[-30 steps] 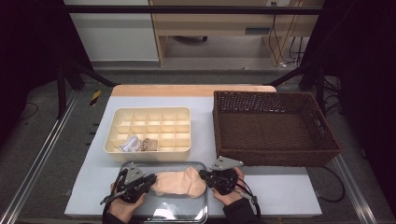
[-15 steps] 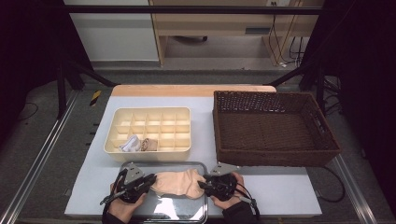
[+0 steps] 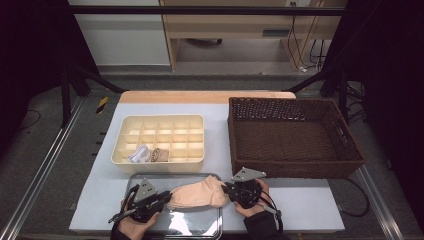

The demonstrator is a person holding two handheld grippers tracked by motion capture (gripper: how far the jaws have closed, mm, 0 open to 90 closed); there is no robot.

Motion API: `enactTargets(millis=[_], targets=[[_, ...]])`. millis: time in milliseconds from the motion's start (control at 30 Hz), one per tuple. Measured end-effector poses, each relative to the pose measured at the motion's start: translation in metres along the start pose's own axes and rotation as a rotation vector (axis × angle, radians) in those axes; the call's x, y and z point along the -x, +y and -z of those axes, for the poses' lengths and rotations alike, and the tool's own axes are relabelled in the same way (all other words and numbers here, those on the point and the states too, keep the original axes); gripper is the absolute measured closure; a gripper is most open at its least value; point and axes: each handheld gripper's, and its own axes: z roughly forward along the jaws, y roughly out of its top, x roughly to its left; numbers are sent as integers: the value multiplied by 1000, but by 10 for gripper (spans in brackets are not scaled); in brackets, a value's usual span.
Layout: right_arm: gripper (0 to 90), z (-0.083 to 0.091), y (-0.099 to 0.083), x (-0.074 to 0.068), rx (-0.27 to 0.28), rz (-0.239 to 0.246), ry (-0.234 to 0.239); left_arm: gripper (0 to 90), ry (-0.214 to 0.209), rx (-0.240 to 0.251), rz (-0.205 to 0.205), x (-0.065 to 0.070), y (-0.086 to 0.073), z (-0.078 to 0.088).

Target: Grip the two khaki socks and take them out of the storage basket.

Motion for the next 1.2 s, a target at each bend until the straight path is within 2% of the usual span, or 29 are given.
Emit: enactTargets(millis=[33, 167, 367, 567, 600, 700, 733, 867, 1200], targets=[[818, -3, 0, 1, -8, 1, -21, 817, 3, 0, -4, 2, 0, -1], [752, -6, 1, 1, 4, 9, -28, 775, 12, 9, -4, 1, 0, 0], [645, 8, 0, 8, 85, -46, -13, 652, 17, 68, 18, -3, 5, 9], [609, 17, -5, 15, 100, -87, -1, 632, 8, 100, 15, -3, 17, 17], [586, 20, -7, 16, 104, -112, 13, 632, 6, 107, 5, -1, 21, 19], [573, 22, -9, 17, 104, -114, 14, 632, -3, 111, -3, 1, 27, 19], [556, 23, -12, 18, 109, -124, 11, 632, -13, 116, 3, 2, 30, 17], [548, 23, -15, 18, 113, -139, 8, 634, -2, 124, -31, 9, 34, 11], [530, 18, -16, 16, 113, -138, 11, 624, -19, 116, -77, 26, 39, -5]])
